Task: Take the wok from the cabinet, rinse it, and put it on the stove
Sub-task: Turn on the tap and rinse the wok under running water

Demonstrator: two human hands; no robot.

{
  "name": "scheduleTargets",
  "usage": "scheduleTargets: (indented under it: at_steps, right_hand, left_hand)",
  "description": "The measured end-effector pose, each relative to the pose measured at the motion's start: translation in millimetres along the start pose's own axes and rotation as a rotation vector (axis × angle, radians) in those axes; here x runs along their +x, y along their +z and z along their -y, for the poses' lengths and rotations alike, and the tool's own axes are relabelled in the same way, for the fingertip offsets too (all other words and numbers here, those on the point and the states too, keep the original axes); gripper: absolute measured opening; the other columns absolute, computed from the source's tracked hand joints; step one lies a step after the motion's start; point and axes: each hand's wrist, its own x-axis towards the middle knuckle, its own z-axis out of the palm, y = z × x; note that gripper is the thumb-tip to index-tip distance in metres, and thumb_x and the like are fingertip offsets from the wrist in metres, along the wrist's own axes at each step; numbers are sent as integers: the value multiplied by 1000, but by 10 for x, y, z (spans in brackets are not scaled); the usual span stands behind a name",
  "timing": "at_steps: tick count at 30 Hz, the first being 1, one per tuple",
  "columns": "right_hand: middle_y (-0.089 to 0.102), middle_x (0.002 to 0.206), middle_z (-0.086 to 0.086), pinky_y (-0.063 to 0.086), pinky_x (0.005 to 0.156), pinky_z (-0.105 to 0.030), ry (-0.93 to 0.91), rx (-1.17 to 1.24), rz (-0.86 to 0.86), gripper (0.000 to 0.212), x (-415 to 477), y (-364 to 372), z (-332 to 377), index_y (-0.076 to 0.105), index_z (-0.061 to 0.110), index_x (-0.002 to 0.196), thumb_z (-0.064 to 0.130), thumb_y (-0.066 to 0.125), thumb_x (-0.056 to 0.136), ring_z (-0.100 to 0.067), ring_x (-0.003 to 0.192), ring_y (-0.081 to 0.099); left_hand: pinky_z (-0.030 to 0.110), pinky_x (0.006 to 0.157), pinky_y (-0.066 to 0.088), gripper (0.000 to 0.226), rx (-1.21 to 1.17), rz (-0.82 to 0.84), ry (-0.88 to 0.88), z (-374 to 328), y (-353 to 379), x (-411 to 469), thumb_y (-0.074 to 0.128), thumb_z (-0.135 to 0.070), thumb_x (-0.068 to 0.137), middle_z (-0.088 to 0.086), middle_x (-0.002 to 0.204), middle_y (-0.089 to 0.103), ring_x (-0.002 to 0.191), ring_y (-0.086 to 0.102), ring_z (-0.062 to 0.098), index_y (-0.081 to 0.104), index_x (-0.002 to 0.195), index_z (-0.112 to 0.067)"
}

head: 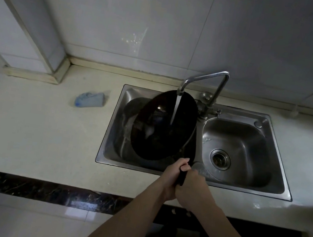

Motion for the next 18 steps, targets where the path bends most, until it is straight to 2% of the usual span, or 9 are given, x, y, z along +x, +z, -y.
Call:
scheduleTargets:
  at_steps: [5,8,10,12,14,16,18]
  right_hand:
    - [55,98,-2,52,74,-31,-67,73,-38,36,28,149,-158,55,10,120,12,57,84,-26,92,64]
    - [48,92,5,44,64,-15,-143,103,-76,32,48,274,-249,58,10,116,9,59,84,-15,80,60]
    - [50,94,7,42,58,-10,-167,153,-76,33,73,366,-285,58,10,116,7,60,83,-5,72,54]
    - [56,100,5,42,59,-12,-170,222,-69,34,106,444,-307,59,11,116,8,61,82,-9,76,58]
    - [61,102,5,43,64,-21,-166,293,-73,30,139,518,-330,62,12,112,11,64,82,-15,82,63]
    - [64,94,10,43,64,-21,-156,357,-64,26,144,577,-342,62,14,107,12,66,82,-11,79,63]
    - [70,83,5,46,58,-19,-144,443,-46,21,137,638,-344,63,13,100,7,66,79,-8,70,65]
  left_hand:
    - [29,66,47,41,-1,-109,50,-59,85,-72,61,-19,93,0,60,34,65,59,21,39,59,-19]
    - [27,61,51,39,16,-132,127,-54,59,-99,56,-11,96,-1,53,32,62,51,23,39,62,-17]
    - [29,64,51,39,53,-150,184,-47,42,-100,54,-9,96,-1,51,31,59,44,22,39,61,-17]
    - [32,68,49,39,140,-178,242,-35,8,-101,54,-9,96,0,50,34,56,47,21,39,61,-16]
    - [30,65,51,41,243,-200,289,-22,-32,-131,55,-12,98,2,51,39,58,55,22,39,60,-14]
    - [27,61,51,43,368,-217,339,5,-84,-162,54,-17,100,2,53,44,59,57,20,39,59,-12]
    - [24,58,46,42,467,-245,385,31,-130,-189,54,-21,102,-2,53,47,54,52,12,43,63,-10]
